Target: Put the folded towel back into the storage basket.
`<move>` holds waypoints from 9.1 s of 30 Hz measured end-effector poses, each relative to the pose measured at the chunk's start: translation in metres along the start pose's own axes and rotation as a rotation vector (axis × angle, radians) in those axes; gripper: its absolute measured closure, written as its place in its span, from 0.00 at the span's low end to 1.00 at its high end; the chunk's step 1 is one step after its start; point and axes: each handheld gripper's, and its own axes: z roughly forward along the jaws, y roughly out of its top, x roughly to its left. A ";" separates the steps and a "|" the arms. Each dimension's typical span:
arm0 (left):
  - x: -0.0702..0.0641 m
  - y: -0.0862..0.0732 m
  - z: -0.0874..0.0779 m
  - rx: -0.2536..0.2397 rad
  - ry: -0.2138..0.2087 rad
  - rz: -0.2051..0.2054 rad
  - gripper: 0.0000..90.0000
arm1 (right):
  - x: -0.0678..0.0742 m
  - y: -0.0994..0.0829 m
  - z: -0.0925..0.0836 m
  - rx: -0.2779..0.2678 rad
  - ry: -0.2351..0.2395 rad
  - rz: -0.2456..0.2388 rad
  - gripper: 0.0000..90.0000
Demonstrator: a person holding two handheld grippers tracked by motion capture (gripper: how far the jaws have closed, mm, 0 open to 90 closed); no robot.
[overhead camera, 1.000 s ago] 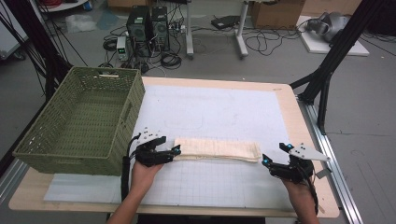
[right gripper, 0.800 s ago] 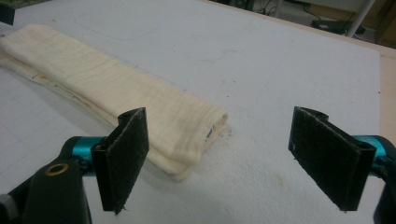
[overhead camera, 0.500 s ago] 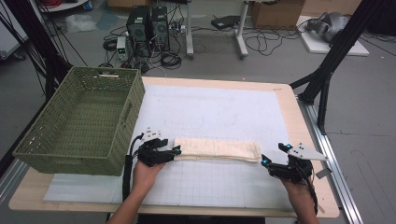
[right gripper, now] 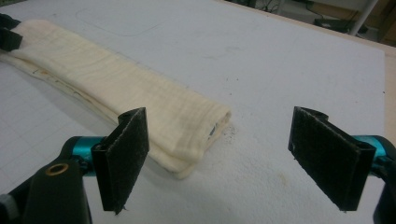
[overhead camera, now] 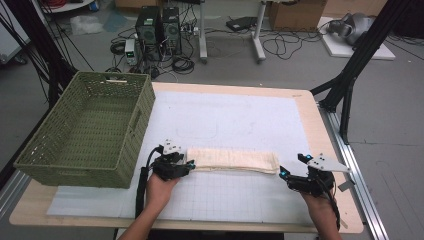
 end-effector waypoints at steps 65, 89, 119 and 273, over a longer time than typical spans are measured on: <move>-0.002 -0.004 -0.010 -0.072 -0.107 0.067 0.90 | 0.013 -0.013 0.053 0.203 0.145 -0.030 0.84; -0.007 0.006 -0.032 -0.162 -0.126 0.074 0.90 | 0.003 0.004 0.032 0.049 0.120 -0.035 0.91; -0.010 0.024 -0.106 -0.311 -0.077 0.099 0.91 | -0.003 0.064 0.044 -0.132 0.257 -0.117 0.91; 0.128 -0.039 -0.273 -0.430 0.513 -0.154 0.68 | 0.255 0.301 0.327 -0.111 0.497 -0.285 0.80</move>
